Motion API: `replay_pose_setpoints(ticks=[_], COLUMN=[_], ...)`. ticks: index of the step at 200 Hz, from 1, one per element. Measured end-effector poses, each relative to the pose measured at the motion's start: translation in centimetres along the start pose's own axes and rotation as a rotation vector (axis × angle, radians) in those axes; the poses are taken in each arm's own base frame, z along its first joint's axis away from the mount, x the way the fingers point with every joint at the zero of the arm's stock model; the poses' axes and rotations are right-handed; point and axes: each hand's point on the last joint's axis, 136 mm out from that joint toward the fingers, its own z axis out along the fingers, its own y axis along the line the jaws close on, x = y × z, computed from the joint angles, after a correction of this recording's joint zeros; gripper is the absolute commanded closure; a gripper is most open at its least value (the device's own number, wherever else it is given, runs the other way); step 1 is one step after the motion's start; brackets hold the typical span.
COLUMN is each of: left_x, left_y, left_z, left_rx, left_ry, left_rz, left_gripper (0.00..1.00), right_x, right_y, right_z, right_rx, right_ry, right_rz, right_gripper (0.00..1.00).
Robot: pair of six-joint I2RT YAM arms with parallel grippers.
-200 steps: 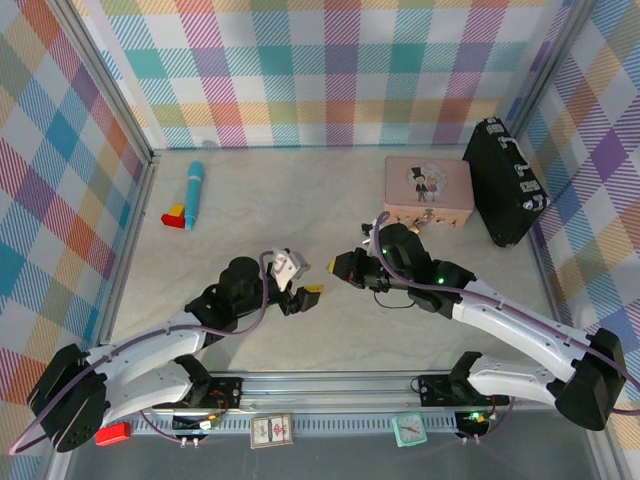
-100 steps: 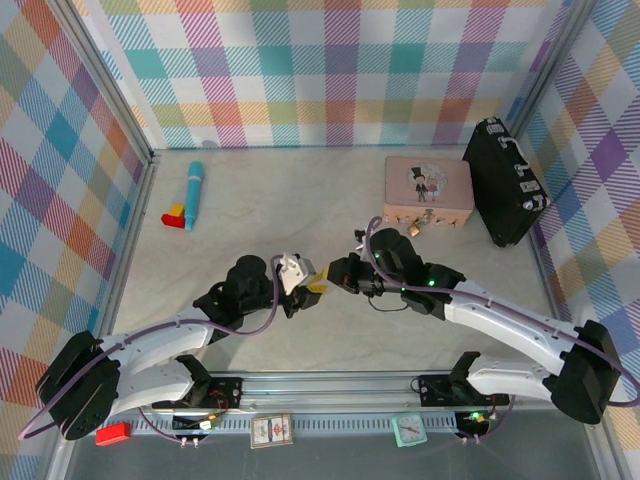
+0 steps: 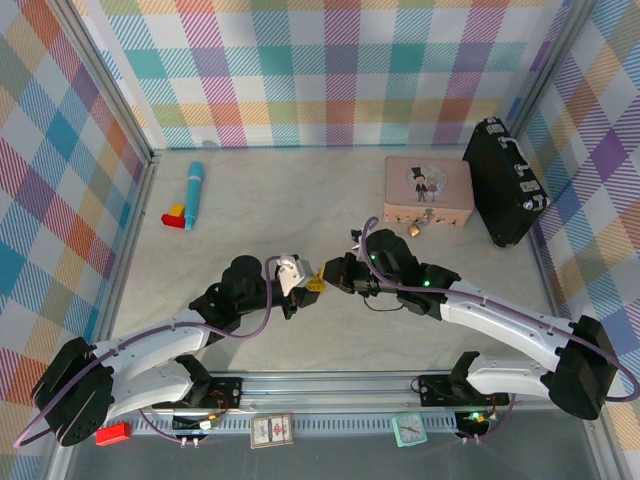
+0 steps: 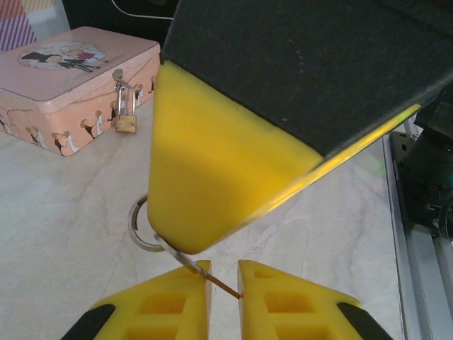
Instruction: Unlock the padlock with the key
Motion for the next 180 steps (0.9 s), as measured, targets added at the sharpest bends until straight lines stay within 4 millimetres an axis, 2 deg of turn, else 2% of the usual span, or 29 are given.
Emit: replay_pose_setpoints(ticks=[56,76,145,157,169,180], left_x=[0.3,0.5,0.5,0.6,0.6,0.7], left_y=[0.6,1.0,1.5,1.6,1.7,1.6], left_z=[-0.1,-0.2,-0.2,-0.1,0.1,0.3], left_rx=[-0.020,-0.038,-0.050,-0.048,-0.039,-0.028], left_ry=[0.009,0.016,0.023,0.030,0.041,0.052], left_rz=[-0.013,-0.025,-0.049,-0.056,-0.064,-0.070], left_gripper=[0.93,1.00,1.00,1.00,1.00,1.00], right_x=[-0.3,-0.2,-0.5,-0.6,-0.7,-0.9], right_y=[0.0,0.0,-0.3,-0.4,-0.6,-0.8], right_z=[-0.2,-0.2,-0.2,-0.2,-0.3,-0.4], right_rx=[0.002,0.003,0.015,0.020,0.027,0.034], right_ry=[-0.018,-0.017,-0.036,-0.044,-0.054,-0.068], right_rz=[0.005,0.005,0.005,0.002,-0.006,-0.009], right_gripper=[1.00,1.00,1.00,0.93,0.80,0.73])
